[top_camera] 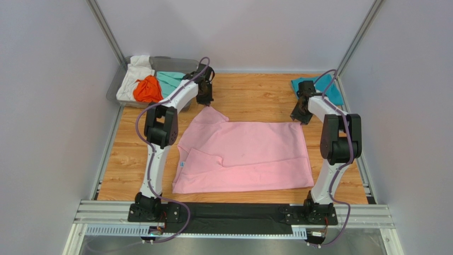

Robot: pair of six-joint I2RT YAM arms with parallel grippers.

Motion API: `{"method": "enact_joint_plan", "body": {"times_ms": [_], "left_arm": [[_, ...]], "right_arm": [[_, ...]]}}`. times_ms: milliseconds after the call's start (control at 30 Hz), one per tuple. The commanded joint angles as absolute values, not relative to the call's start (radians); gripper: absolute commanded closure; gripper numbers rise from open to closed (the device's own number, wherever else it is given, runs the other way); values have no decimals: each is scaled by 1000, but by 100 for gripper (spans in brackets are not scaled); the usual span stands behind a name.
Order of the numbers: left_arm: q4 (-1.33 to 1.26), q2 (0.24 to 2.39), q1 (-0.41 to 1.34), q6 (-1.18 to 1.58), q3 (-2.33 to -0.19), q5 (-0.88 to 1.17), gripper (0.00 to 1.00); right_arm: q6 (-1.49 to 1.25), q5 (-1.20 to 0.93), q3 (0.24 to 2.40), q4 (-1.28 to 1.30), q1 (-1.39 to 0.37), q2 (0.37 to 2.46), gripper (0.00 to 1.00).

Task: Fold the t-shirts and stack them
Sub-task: Fold the tshirt

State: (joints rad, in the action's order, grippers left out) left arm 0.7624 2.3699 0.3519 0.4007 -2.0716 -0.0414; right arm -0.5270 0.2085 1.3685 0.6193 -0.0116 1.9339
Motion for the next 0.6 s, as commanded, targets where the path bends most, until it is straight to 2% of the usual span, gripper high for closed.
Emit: {"method": "enact_joint_plan", "body": {"times_ms": [0, 133, 200, 233, 267, 367, 433, 567], "left_arm": [[733, 2296, 350, 377, -2056, -23, 100], [730, 2287, 350, 379, -2045, -20, 100], [729, 2283, 350, 379, -2039, -15, 100], [727, 2278, 350, 380, -2036, -12, 100], [726, 2275, 351, 380, -2031, -9, 100], [724, 2255, 350, 380, -2014, -8, 100], [704, 2220, 350, 382, -1988, 14, 100], [597, 2105, 353, 400, -1791, 60, 100]], "right_arm": [[-534, 256, 1410, 643, -9, 1950, 57], [-534, 285, 1410, 667, -9, 1957, 60], [-532, 313, 1407, 667, -9, 1954, 67], [-529, 316, 1407, 664, -9, 1953, 75], [-523, 316, 1410, 664, -9, 1951, 87], [-500, 305, 1422, 655, -9, 1953, 100], [-492, 295, 1431, 657, -9, 1950, 100], [-480, 267, 1411, 641, -9, 1911, 100]]}}
